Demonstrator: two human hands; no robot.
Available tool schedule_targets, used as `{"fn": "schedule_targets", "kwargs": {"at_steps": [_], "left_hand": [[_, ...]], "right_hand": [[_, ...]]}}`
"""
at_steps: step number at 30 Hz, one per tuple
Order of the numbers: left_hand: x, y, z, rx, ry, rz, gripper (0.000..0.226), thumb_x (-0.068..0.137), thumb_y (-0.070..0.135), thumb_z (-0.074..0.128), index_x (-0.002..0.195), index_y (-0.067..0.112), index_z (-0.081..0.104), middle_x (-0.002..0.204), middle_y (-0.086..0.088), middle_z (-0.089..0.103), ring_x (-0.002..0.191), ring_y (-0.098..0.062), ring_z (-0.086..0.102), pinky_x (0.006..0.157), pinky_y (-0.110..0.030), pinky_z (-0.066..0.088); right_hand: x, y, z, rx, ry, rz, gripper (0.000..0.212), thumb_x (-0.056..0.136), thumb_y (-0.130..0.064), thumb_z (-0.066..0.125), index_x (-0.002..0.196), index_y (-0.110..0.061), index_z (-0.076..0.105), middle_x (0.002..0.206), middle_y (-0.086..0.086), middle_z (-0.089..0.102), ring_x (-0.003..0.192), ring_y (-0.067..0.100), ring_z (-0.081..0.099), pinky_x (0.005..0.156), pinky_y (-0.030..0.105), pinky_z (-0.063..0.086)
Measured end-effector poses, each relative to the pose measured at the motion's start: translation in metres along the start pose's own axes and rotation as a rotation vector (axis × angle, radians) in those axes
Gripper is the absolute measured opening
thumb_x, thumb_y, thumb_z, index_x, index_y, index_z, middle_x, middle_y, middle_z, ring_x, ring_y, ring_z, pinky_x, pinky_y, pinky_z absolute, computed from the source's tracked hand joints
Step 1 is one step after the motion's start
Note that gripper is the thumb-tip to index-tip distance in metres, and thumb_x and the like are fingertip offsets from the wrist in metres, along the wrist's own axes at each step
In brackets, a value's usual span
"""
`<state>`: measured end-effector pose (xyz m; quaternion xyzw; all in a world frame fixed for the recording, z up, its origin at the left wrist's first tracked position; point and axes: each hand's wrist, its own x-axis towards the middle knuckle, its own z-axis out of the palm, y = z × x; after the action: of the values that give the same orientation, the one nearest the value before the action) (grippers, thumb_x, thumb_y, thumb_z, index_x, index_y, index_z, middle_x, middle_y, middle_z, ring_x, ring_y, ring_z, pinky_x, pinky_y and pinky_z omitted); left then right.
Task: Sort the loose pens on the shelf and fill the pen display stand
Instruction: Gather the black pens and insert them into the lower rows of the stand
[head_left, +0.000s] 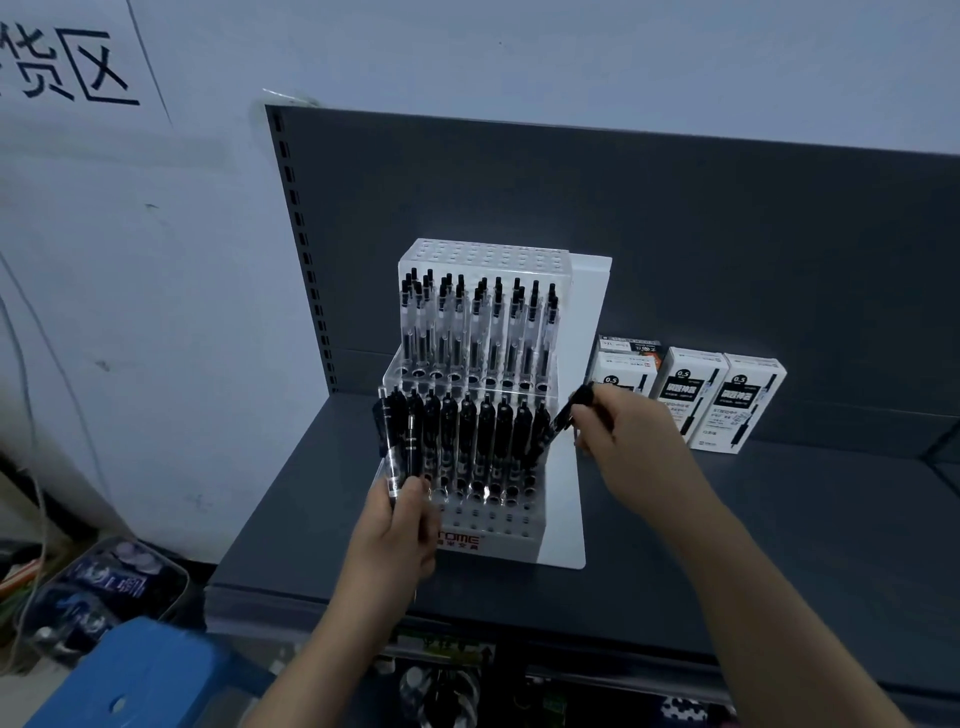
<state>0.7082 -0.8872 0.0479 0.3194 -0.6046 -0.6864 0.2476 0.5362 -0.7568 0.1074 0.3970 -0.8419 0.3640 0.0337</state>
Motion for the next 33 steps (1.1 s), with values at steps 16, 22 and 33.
{"fn": "schedule_targets", "kwargs": {"at_steps": [16, 22, 33], "left_hand": [[-0.009, -0.001, -0.025, 0.073, -0.011, 0.102, 0.030, 0.094, 0.026, 0.056, 0.083, -0.001, 0.064, 0.059, -0.012, 0.048, 0.048, -0.014, 0.043, 0.048, -0.022, 0.035], [-0.011, -0.001, -0.023, -0.062, -0.060, 0.042, 0.028, 0.098, 0.022, 0.048, 0.095, 0.004, 0.068, 0.057, 0.002, 0.050, 0.047, -0.007, 0.038, 0.044, -0.018, 0.032], [-0.014, 0.001, -0.031, 0.042, -0.108, 0.114, 0.023, 0.096, 0.010, 0.052, 0.086, -0.007, 0.064, 0.053, 0.006, 0.057, 0.047, -0.001, 0.047, 0.046, -0.010, 0.036]], "right_hand": [[0.006, -0.007, 0.032, -0.363, -0.242, 0.029, 0.037, 0.101, -0.023, 0.043, 0.075, 0.000, 0.058, 0.076, 0.012, 0.065, 0.072, 0.023, 0.067, 0.073, 0.040, 0.055], [-0.004, -0.013, 0.027, -0.306, -0.196, 0.051, 0.042, 0.093, -0.036, 0.059, 0.063, -0.007, 0.064, 0.059, 0.003, 0.066, 0.055, 0.013, 0.066, 0.065, 0.031, 0.057], [-0.014, -0.071, 0.052, 0.648, -0.397, 0.166, 0.011, 0.090, -0.007, 0.064, 0.084, -0.015, 0.069, 0.067, -0.001, 0.070, 0.062, 0.009, 0.066, 0.061, 0.021, 0.054]]}}
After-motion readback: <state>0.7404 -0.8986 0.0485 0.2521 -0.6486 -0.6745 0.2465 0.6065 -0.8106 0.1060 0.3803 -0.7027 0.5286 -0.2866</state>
